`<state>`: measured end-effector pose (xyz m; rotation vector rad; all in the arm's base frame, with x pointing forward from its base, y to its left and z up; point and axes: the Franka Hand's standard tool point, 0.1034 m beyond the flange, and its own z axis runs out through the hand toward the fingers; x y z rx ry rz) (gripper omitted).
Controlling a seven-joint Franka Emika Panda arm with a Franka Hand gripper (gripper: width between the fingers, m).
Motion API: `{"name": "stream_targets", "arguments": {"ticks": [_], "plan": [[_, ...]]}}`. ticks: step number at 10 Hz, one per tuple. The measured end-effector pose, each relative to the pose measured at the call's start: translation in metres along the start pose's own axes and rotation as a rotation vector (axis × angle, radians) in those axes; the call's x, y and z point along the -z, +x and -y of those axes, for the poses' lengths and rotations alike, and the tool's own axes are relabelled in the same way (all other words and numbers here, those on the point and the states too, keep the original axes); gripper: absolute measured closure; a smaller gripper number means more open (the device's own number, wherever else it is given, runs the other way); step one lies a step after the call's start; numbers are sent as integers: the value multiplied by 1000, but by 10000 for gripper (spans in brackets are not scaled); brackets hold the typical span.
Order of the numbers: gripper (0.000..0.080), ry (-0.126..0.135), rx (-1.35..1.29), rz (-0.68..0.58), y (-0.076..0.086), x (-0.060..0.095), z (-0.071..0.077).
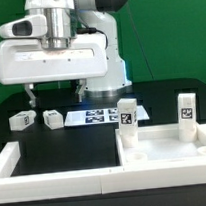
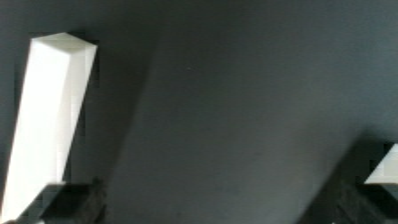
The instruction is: Assemble square table
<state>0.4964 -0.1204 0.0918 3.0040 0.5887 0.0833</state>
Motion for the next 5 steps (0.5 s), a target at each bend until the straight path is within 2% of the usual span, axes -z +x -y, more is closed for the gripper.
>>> {"name": "stream_targets", "arguments": {"ticks": [2, 3, 4, 5], "plan": [[151, 49, -7, 104, -2, -3, 14], [151, 69, 31, 176, -17, -12, 23], [151, 103, 36, 277, -40, -21, 34], [151, 106, 45, 315, -48, -28, 36]]}}
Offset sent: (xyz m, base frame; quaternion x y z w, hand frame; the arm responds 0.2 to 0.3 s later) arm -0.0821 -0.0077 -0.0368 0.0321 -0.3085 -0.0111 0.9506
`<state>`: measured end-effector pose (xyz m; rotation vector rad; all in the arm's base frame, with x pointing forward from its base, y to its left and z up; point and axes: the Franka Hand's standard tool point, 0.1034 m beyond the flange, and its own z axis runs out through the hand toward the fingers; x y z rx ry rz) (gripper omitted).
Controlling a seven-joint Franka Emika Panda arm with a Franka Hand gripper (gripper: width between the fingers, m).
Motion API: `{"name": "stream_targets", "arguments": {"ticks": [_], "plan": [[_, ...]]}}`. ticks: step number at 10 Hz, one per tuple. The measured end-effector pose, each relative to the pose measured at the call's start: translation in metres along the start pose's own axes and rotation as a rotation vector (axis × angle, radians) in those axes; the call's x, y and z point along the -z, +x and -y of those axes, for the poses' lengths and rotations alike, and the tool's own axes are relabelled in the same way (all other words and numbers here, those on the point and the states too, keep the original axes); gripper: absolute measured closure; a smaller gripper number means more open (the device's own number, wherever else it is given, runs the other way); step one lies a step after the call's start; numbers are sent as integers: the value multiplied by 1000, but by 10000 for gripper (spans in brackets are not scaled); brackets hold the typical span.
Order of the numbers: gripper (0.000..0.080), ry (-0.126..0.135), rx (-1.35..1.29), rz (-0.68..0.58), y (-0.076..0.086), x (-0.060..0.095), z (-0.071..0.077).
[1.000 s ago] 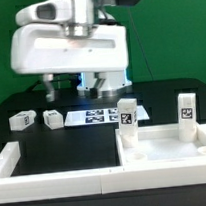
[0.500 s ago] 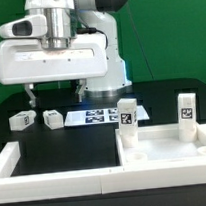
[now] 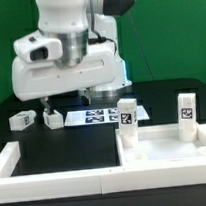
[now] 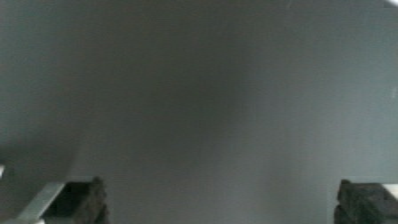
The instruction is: Assemble square table
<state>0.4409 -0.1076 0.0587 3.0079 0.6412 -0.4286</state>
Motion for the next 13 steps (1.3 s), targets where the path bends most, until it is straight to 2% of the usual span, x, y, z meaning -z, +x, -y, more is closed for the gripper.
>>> {"name": "stream_targets", "arguments": {"ticks": [3, 4, 5, 6, 8, 10, 13], "plan": [[151, 56, 1, 190, 6, 1, 12], [151, 64, 5, 220, 6, -3, 13], [151, 64, 22, 289, -12, -15, 8], [151, 62, 33, 376, -37, -25, 2], [151, 35, 31, 496, -61, -28, -6], [151, 45, 35, 573, -60, -32, -4], [151, 45, 42, 572, -61, -36, -3]]}}
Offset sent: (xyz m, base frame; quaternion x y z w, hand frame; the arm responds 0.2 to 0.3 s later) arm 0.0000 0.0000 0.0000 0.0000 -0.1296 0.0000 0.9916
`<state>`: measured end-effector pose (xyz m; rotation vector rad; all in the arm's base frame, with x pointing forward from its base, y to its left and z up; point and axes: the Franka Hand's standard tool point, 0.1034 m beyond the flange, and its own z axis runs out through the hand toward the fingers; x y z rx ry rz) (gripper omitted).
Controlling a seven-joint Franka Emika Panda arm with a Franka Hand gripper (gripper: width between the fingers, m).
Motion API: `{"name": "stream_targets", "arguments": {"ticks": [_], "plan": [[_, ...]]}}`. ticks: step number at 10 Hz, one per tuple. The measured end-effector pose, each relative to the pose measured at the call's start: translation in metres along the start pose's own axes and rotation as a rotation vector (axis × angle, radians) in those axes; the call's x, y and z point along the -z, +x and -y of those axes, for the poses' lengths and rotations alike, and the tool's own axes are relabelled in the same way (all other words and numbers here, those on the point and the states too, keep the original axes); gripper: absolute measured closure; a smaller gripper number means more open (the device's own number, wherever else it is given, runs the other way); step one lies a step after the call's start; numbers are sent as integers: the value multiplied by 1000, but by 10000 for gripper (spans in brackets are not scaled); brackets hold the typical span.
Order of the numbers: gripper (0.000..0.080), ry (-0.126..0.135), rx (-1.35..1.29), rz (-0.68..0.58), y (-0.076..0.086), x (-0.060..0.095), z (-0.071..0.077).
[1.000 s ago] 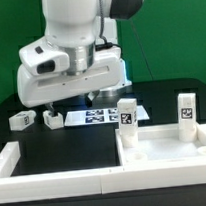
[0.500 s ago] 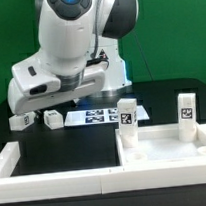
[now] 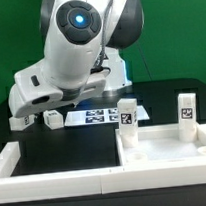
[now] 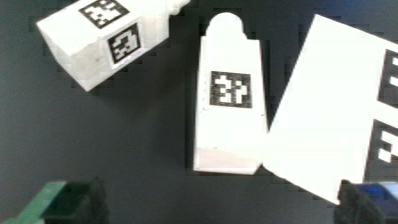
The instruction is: Assemble square table
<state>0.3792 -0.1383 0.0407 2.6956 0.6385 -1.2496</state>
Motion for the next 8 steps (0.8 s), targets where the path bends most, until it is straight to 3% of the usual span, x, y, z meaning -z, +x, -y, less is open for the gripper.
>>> {"name": "stream_targets", "arguments": {"ticks": [2, 3, 4, 8], "plan": [[151, 23, -5, 19, -12, -37, 7], [151, 26, -7, 15, -13, -44, 8], [151, 37, -14, 18, -11, -47, 7], [151, 30, -13, 33, -4, -51, 11]]}}
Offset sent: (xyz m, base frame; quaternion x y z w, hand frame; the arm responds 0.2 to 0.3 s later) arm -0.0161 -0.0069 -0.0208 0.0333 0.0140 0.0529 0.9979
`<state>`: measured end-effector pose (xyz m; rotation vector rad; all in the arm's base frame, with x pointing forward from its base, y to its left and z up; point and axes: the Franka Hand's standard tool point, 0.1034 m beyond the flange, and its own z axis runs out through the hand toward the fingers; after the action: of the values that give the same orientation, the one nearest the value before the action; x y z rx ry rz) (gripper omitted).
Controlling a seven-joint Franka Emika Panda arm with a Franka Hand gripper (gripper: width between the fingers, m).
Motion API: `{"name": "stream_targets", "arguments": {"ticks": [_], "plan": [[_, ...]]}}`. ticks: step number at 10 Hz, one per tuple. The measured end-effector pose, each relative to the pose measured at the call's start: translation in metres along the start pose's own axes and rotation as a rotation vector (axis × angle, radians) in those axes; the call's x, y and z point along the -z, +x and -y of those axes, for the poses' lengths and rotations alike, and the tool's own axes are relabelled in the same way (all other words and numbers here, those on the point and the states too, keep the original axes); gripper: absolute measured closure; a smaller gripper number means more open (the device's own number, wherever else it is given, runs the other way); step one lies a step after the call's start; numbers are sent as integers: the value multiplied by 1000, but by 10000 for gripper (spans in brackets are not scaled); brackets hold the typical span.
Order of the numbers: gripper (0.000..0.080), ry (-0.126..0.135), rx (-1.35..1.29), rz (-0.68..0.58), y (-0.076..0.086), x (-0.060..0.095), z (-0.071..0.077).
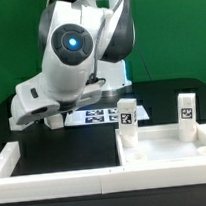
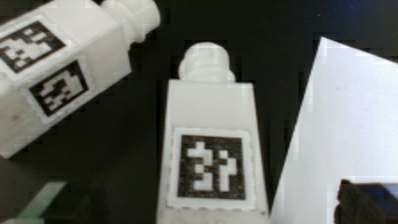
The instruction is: Assemble square table
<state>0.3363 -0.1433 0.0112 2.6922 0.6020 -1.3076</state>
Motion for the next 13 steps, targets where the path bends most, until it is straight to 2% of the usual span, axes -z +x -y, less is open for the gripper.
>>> {"name": "stream_targets", "arguments": {"ticks": [2, 4, 5, 10, 11, 12, 13], "plan": [[151, -2, 8, 10, 3, -3, 2], [411, -2, 9, 11, 2, -4, 2], [512, -1, 9, 12, 2, -4, 2], [511, -1, 9, 12, 2, -4, 2], [511, -3, 29, 13, 1, 1, 2], [510, -14, 63, -11, -3, 26, 3], [508, -1, 72, 2, -17, 54, 7]]}}
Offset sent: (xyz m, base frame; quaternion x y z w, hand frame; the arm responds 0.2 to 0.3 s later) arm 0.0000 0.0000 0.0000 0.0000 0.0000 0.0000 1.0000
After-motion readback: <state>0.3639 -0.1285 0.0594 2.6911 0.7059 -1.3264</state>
